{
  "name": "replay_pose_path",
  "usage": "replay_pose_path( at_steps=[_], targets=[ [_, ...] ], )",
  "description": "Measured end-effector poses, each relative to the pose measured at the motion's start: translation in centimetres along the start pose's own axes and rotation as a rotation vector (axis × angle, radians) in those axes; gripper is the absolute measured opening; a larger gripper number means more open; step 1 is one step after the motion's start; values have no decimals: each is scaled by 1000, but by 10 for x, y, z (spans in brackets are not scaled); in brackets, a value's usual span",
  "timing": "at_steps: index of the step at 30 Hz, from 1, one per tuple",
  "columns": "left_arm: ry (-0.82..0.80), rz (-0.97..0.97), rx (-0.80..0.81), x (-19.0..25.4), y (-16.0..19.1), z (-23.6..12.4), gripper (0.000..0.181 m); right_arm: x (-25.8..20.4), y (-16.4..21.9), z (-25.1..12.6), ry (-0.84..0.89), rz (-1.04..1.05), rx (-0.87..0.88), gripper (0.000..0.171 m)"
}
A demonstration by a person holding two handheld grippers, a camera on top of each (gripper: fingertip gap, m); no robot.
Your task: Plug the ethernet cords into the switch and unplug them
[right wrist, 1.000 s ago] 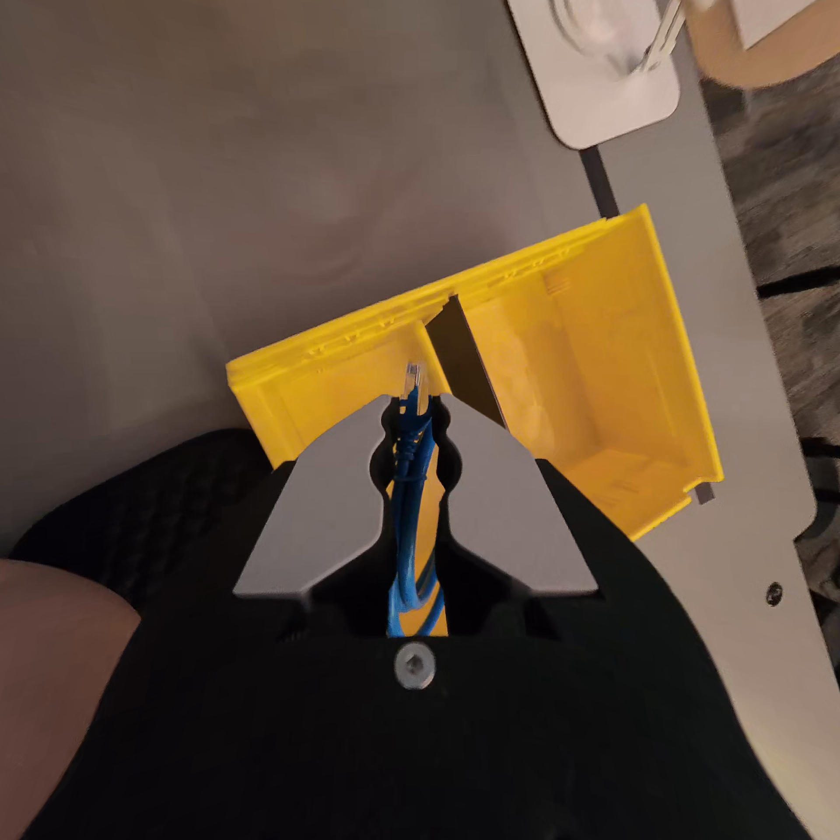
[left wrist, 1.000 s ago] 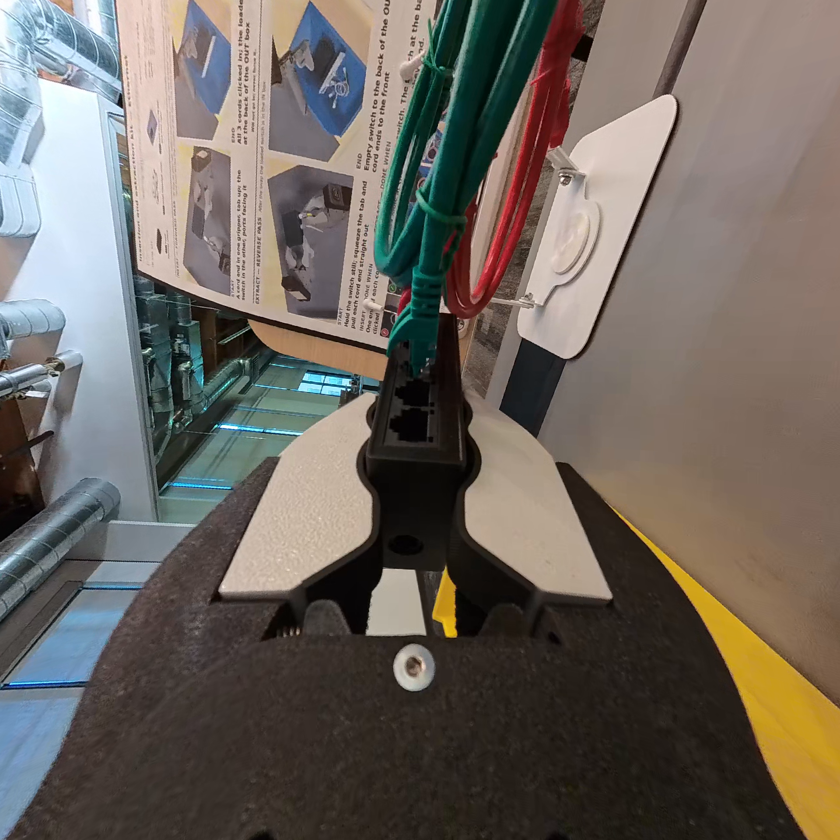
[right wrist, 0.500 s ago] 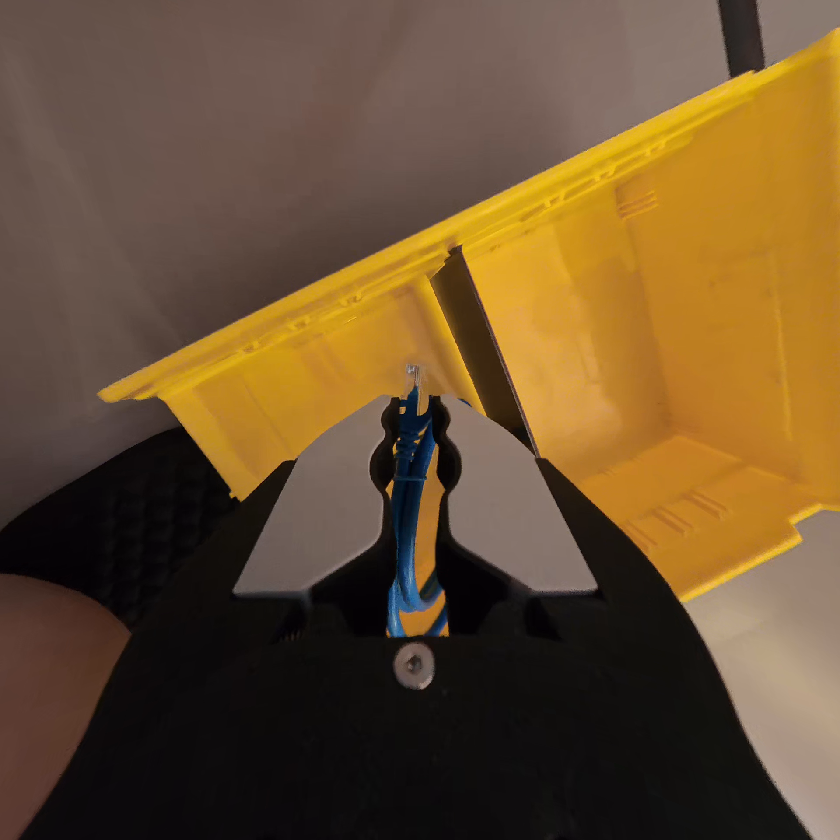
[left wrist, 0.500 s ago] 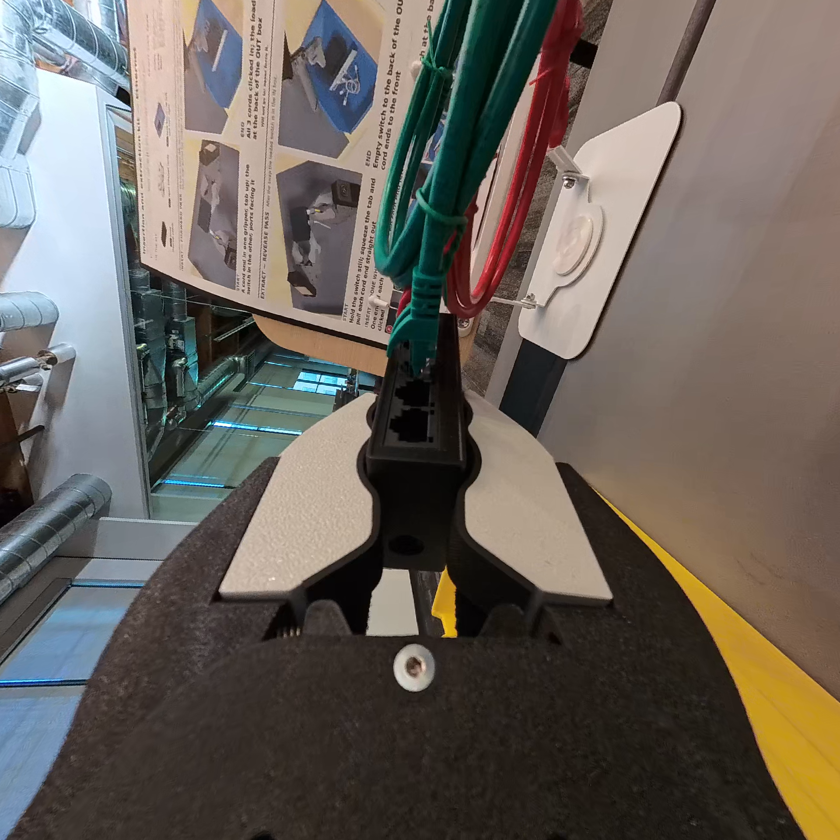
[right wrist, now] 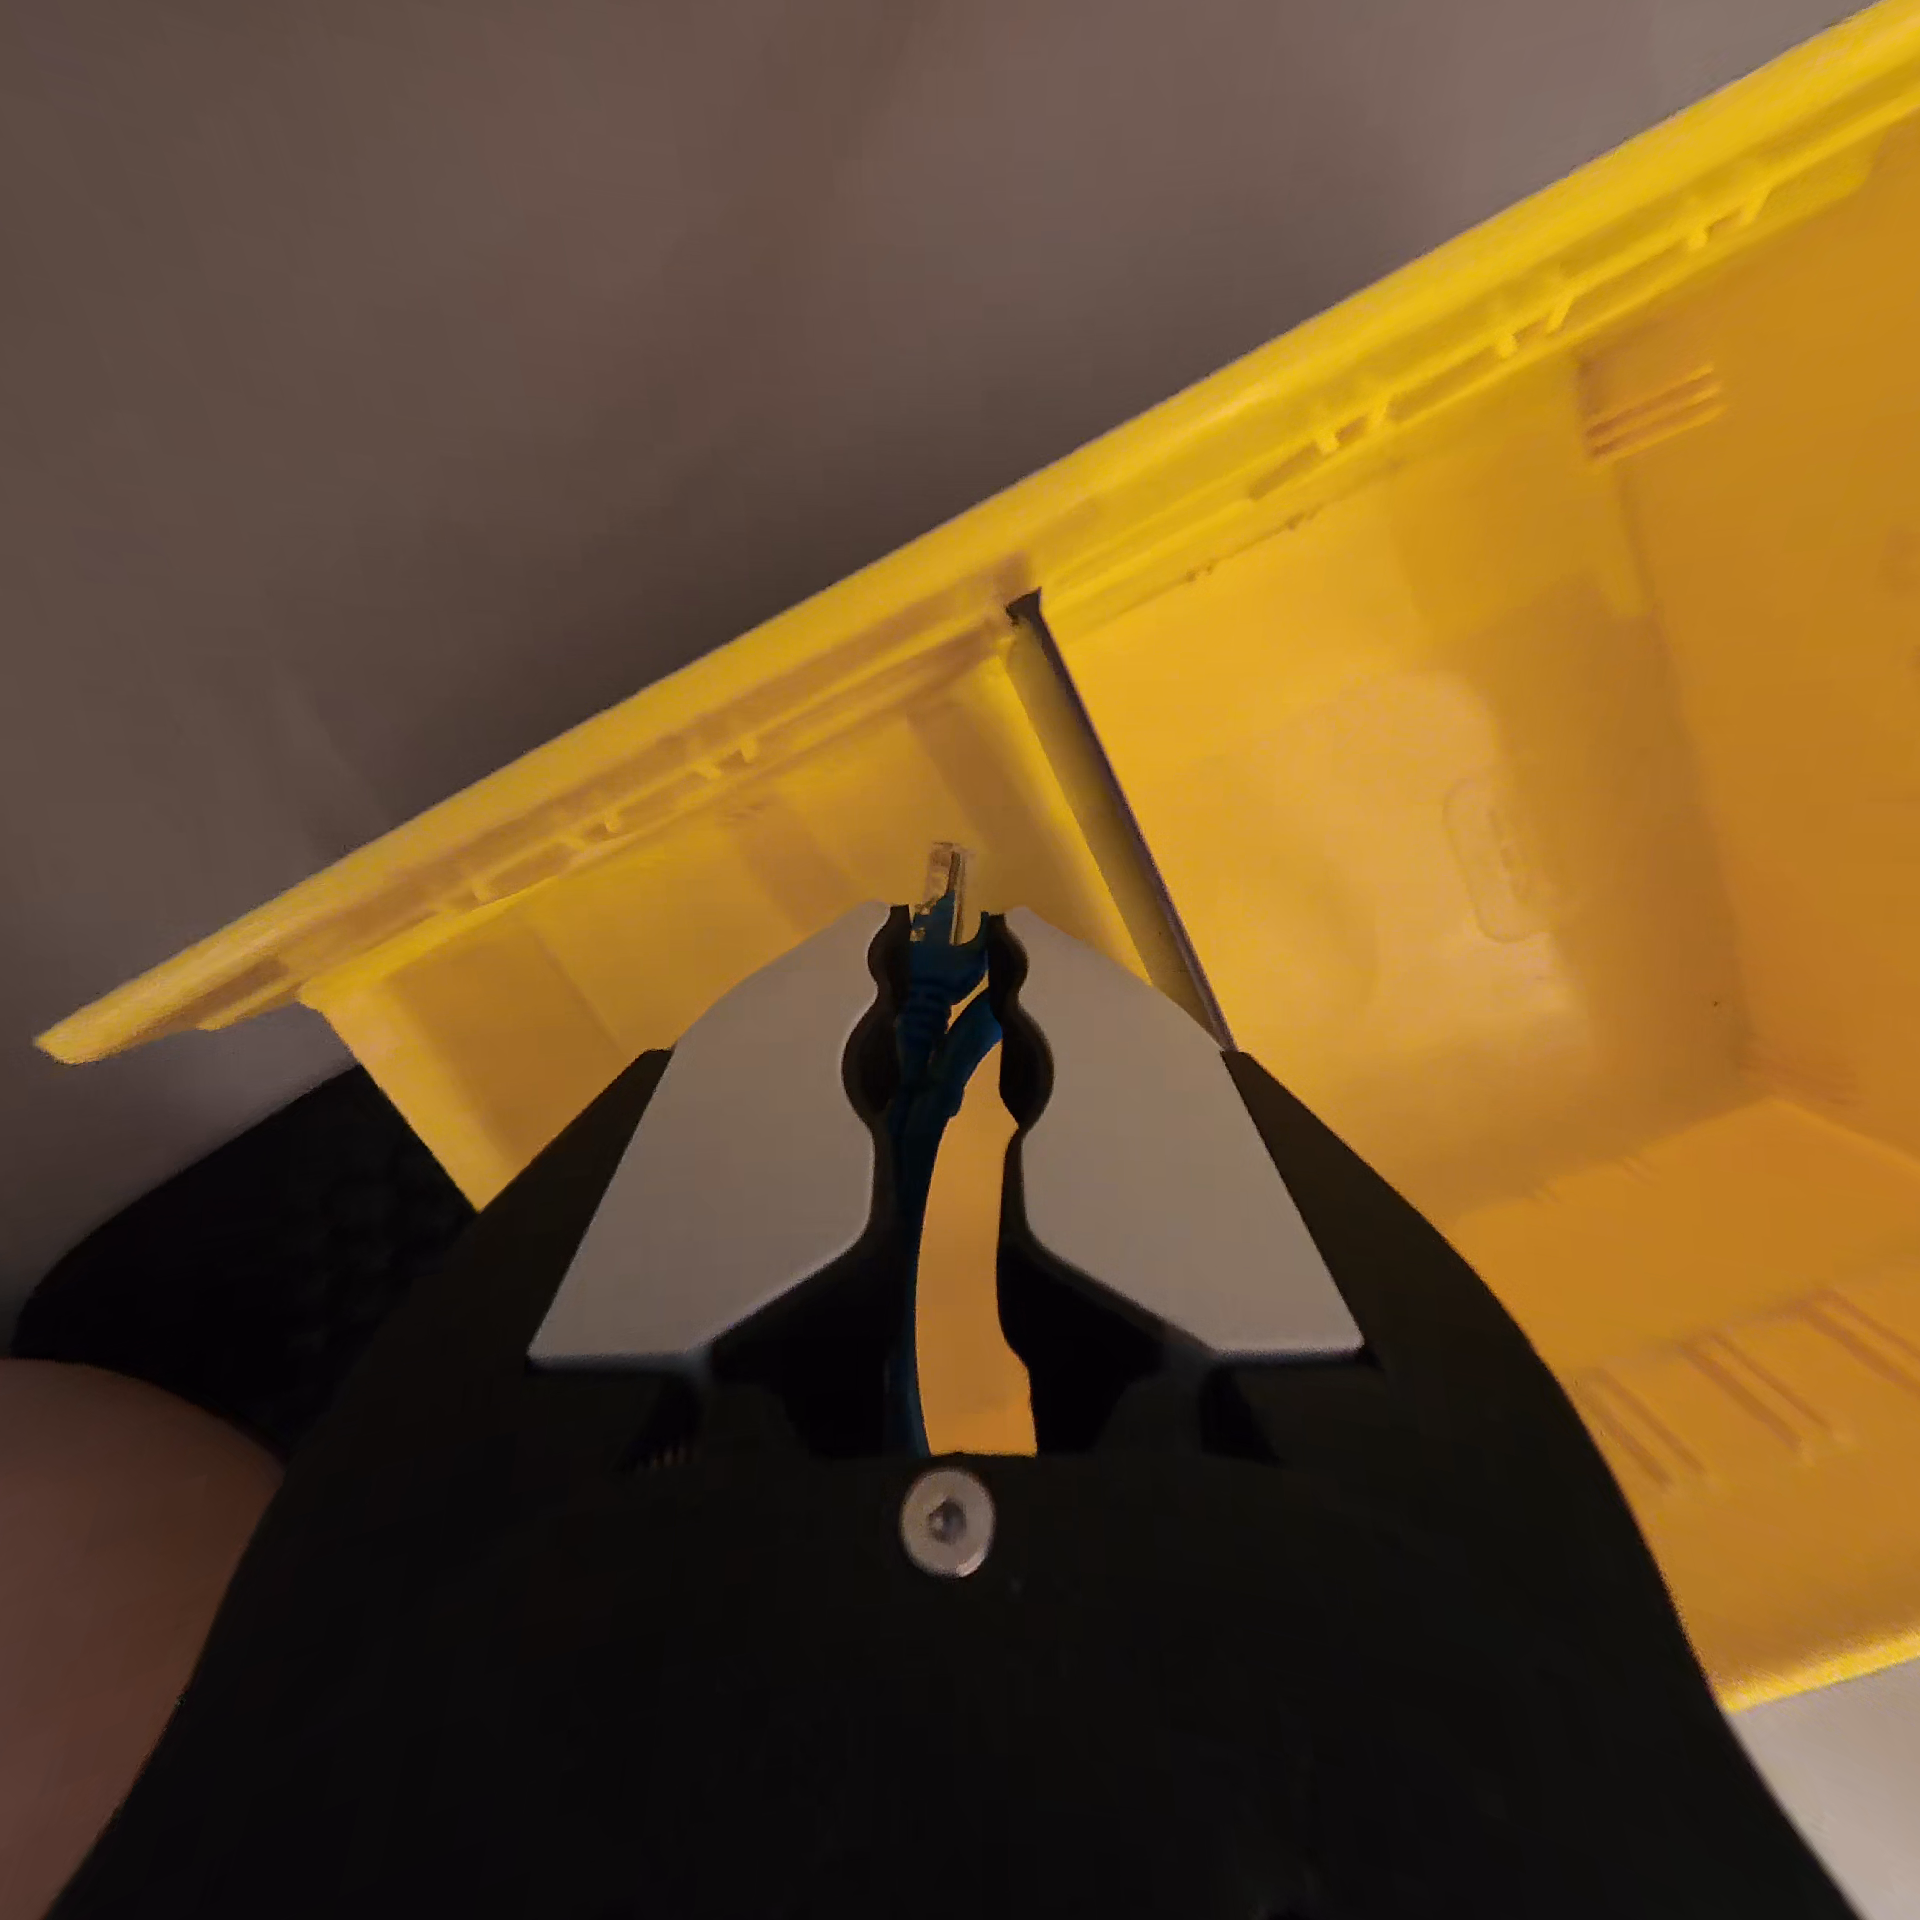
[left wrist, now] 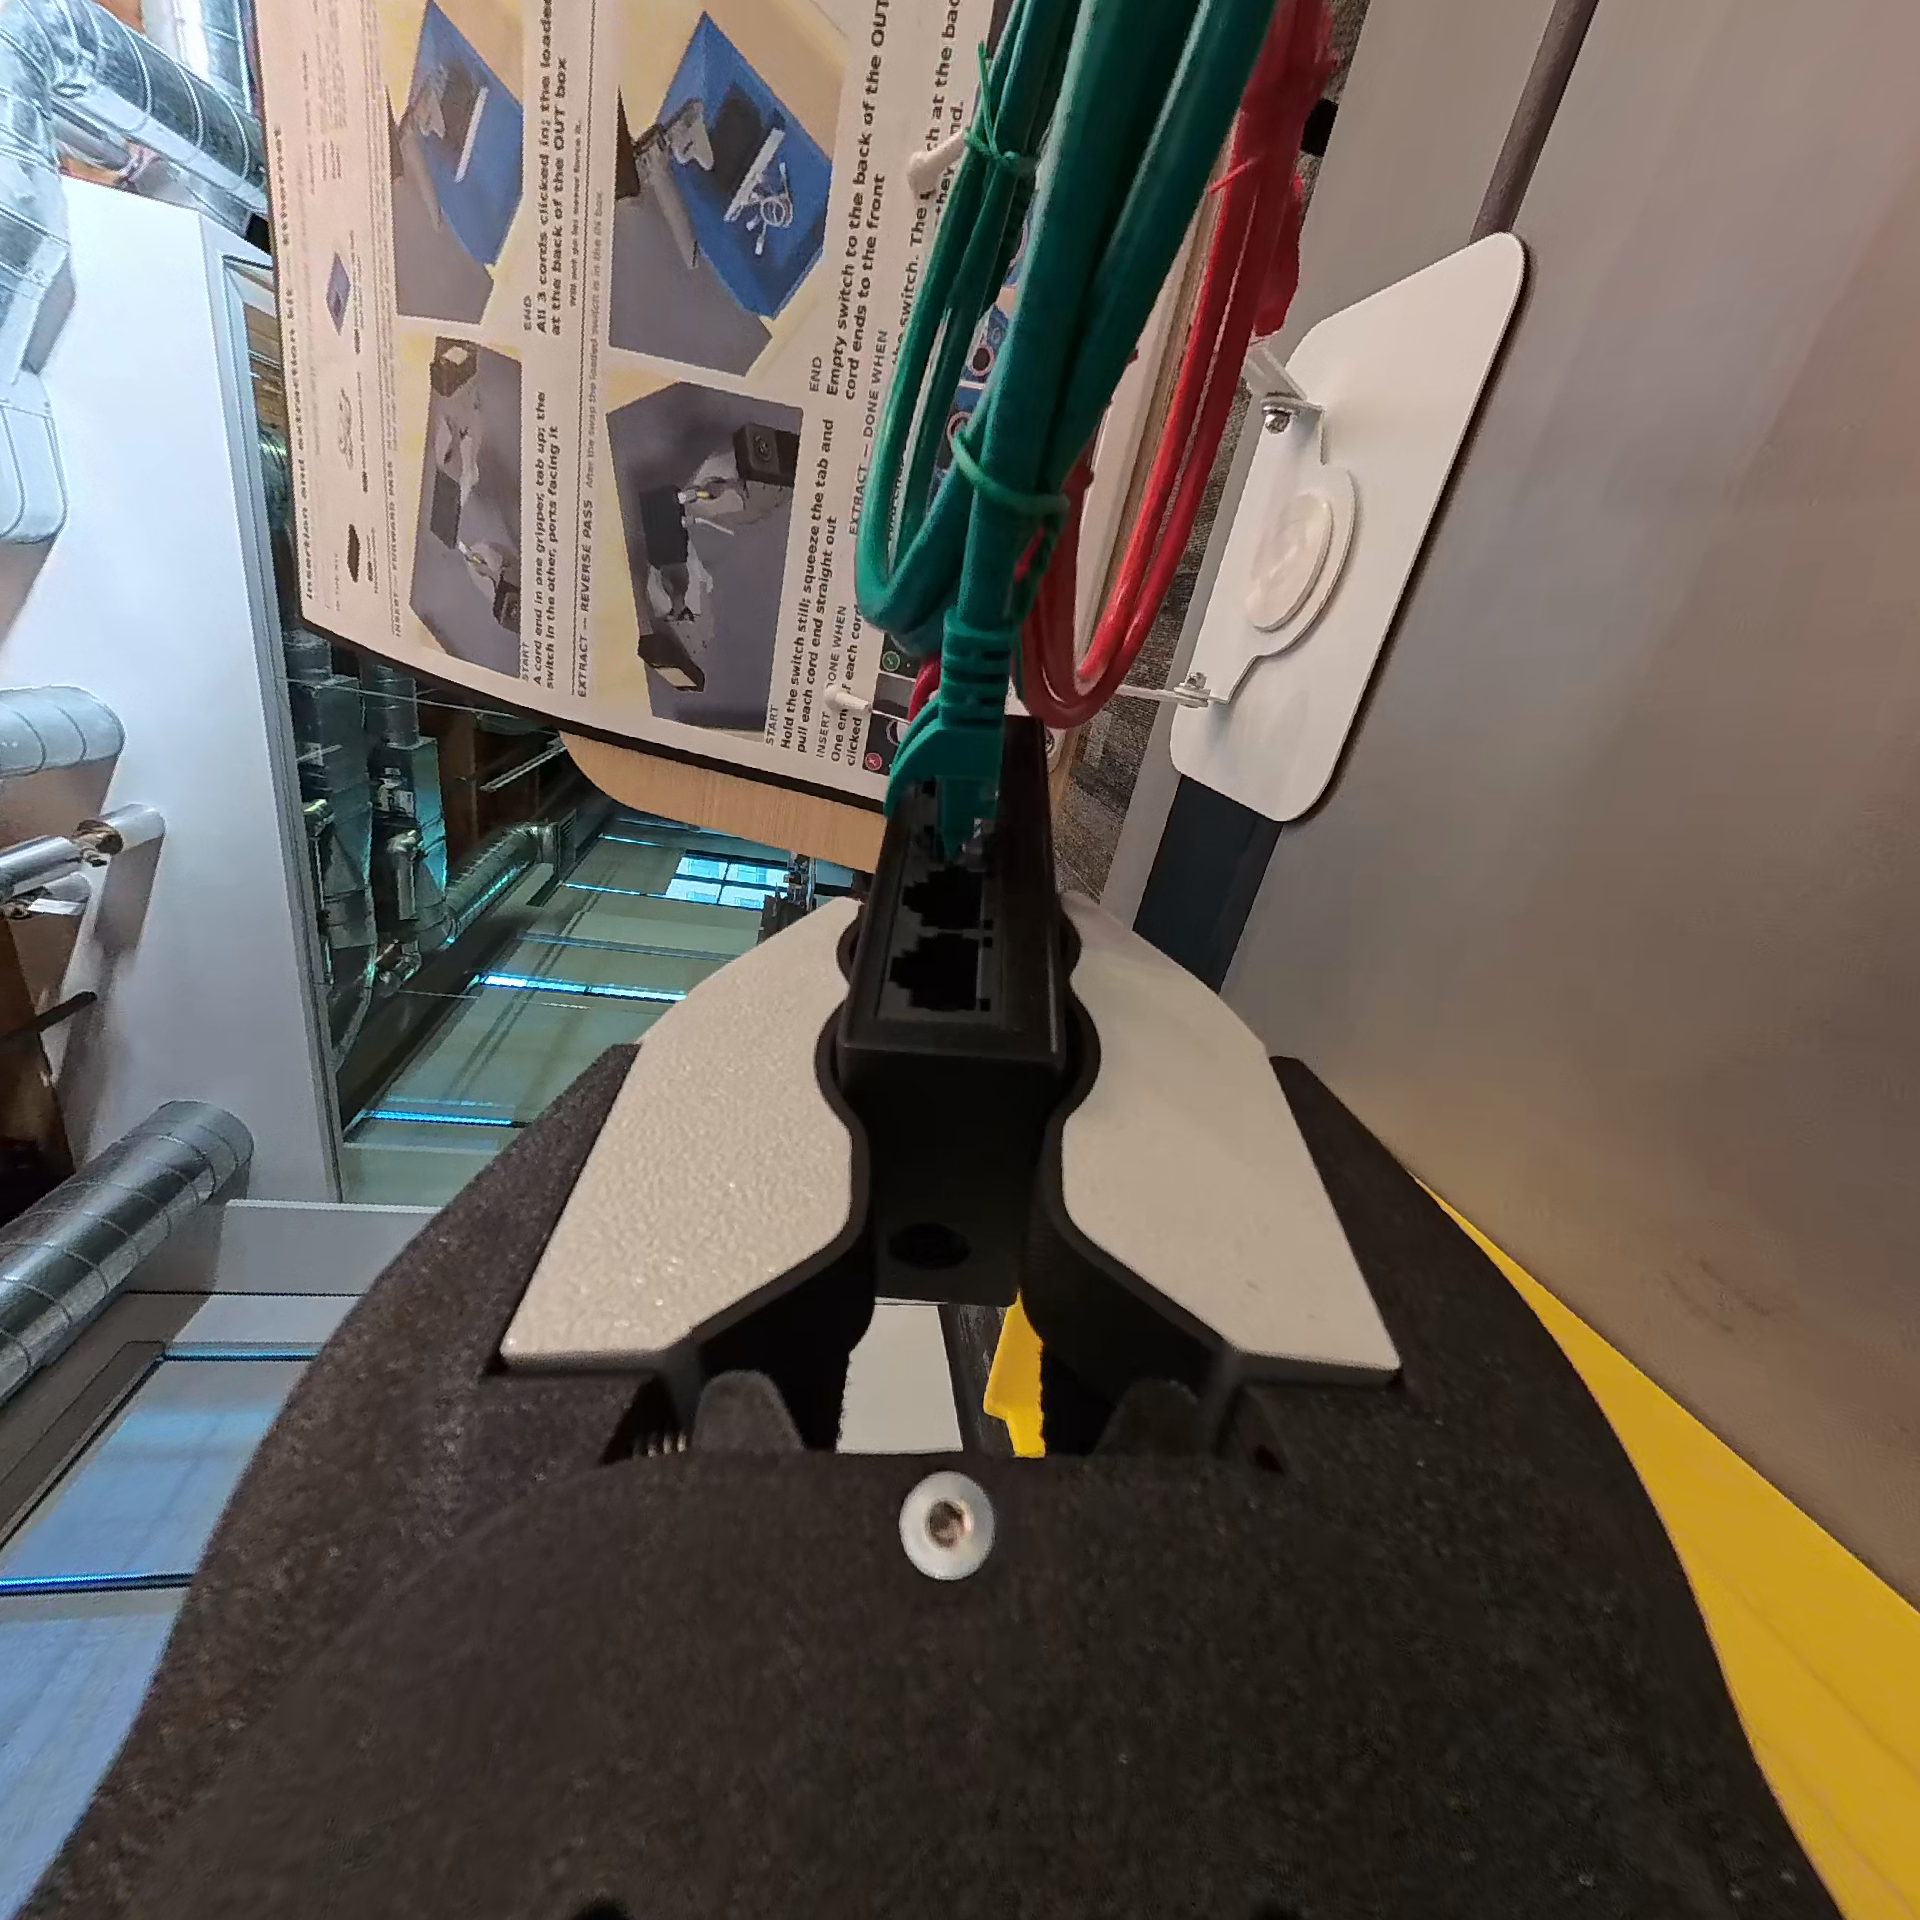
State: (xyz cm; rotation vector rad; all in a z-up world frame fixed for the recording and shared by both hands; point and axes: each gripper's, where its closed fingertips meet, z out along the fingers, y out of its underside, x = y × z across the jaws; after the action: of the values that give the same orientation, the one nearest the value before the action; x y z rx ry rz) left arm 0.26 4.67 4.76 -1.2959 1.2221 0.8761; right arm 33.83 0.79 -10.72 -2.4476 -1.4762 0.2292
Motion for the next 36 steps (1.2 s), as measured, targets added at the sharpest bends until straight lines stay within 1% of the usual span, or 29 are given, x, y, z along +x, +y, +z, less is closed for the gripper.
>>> replay_pose_path(
  at_steps=[10, 16, 22, 24, 28, 32, 36],
  targets=[
    [8, 8, -1, 3, -1, 1, 30, -11, 2, 5, -105, 18, 9, 19],
    [11, 12, -1, 5, -2, 2, 30, -22, -6, -2, -186, 18, 67, 24],
    [11, 15, 0, 5, -3, 1, 30, -16, -16, -25, -112, -16, 184, 26],
    [10, 17, 1, 5, -3, 1, 30, -14, -21, -36, -70, -34, 238, 31],
    [8, 17, 3, 5, -4, 1, 30, -10, -34, -61, 42, -112, 354, 31],
    [1, 12, 29, 4, -9, -1, 30, -8, -65, -98, 207, -217, 536, 31],
    [13, -9, 110, 7, -25, -8, 30, -38, -111, -143, 334, -388, 761, 35]
  ],
)
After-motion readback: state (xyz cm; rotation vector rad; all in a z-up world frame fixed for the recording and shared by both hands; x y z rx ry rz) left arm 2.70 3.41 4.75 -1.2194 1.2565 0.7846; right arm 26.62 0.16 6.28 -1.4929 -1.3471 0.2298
